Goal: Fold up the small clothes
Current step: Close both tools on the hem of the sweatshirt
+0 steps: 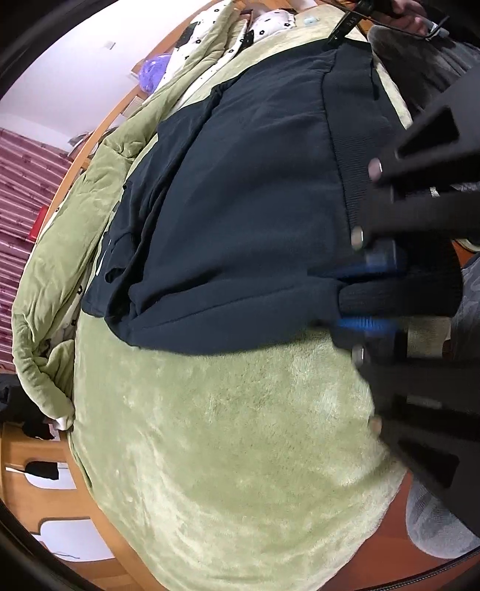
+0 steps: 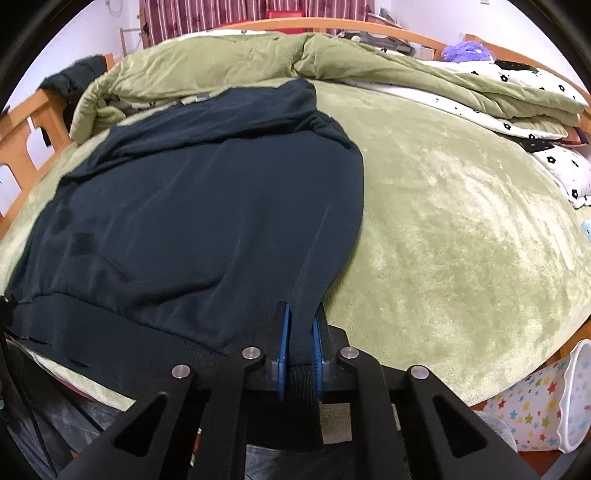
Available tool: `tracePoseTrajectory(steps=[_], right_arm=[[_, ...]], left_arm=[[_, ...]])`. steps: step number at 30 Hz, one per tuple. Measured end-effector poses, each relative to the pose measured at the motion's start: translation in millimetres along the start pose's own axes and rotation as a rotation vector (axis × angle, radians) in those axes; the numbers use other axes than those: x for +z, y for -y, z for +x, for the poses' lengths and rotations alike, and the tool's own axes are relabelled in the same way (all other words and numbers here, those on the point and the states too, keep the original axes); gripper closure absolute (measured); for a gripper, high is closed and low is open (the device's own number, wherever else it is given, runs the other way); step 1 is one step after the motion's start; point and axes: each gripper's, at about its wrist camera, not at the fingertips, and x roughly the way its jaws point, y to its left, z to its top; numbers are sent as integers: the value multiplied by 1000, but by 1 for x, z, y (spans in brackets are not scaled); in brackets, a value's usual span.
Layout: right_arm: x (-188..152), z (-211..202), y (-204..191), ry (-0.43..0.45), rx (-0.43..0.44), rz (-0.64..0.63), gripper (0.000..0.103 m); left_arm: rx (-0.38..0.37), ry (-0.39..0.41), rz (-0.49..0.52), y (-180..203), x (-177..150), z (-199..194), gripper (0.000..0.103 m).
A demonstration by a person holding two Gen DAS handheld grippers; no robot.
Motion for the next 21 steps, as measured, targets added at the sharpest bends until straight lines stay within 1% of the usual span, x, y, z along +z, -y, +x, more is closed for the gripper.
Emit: tracePoseTrajectory(steps=[3,6,9,15,21], right_arm=[[0,-10,4,36,31,24,94],[2,-23,13,80,66,71,94],[3,-31,22,93,105,112,95],[8,-49,17,141,133,106,95],[21,-81,6,210,154,72,95]], left_arm=[[-20,36,-11,-2,1,-10,91],[-25,74,10,0,4,-22,91],[-34,98,22,-2,6,-35,91],[-40,131,33,0,8,-53,91],[-56,182,38,4,16,-74,92]])
